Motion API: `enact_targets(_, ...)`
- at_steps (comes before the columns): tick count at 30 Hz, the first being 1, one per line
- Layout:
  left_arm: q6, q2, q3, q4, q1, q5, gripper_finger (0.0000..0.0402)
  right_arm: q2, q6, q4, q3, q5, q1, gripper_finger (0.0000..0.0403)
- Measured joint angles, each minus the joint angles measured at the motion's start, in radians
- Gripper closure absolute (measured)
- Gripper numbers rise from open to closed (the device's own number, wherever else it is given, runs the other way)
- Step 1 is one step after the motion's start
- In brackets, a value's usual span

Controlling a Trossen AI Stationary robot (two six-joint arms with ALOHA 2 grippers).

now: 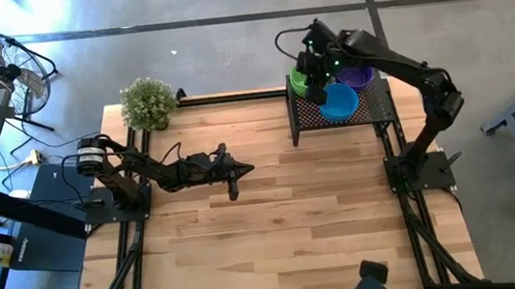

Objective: Pick & Place Mini bowls
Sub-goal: Stack the green bowl on the other green bowls on the shelf

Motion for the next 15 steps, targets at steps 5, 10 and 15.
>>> enact_targets(5, 0.000, 0.000, 0.000, 0.000, 0.000, 0.001, 0.0401, 0.001, -0.021, 0.079, -0.026, 0.066, -0.036, 0.0398)
enact_targets(10, 0.000, 0.000, 0.000, 0.008, 0.000, 0.001, 0.0401, 0.015, -0.040, 0.066, -0.013, 0.028, -0.068, 0.0402)
enact_targets(15, 0.000, 0.000, 0.000, 0.008, 0.000, 0.001, 0.0401, 0.084, -0.047, 0.002, -0.014, 0.024, -0.080, 0.0402)
